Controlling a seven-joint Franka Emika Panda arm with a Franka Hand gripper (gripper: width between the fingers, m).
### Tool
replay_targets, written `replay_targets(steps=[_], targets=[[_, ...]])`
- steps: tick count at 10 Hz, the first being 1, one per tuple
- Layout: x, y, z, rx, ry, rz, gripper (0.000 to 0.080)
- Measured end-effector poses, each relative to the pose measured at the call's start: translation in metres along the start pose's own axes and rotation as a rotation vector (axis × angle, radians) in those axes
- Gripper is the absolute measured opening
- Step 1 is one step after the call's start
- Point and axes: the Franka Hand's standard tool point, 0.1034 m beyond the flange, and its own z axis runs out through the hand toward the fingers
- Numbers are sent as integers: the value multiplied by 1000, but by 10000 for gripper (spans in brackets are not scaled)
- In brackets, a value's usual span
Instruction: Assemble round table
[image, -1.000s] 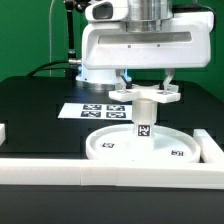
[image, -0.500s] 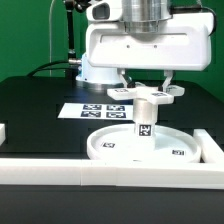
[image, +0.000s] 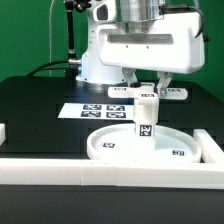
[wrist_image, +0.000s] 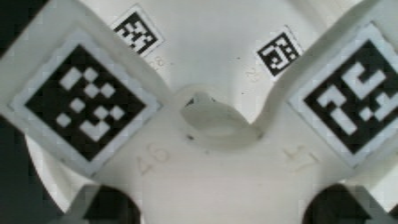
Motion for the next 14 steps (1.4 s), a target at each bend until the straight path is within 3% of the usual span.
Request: replay_targets(steps=[1,2,8,14], targets=[[2,0,0,49,3,101,448],[3,0,-1,70,-7,193,448],[2,-1,-1,79,-27,510,448],[3,-1,-1,117,-73,1111,448]])
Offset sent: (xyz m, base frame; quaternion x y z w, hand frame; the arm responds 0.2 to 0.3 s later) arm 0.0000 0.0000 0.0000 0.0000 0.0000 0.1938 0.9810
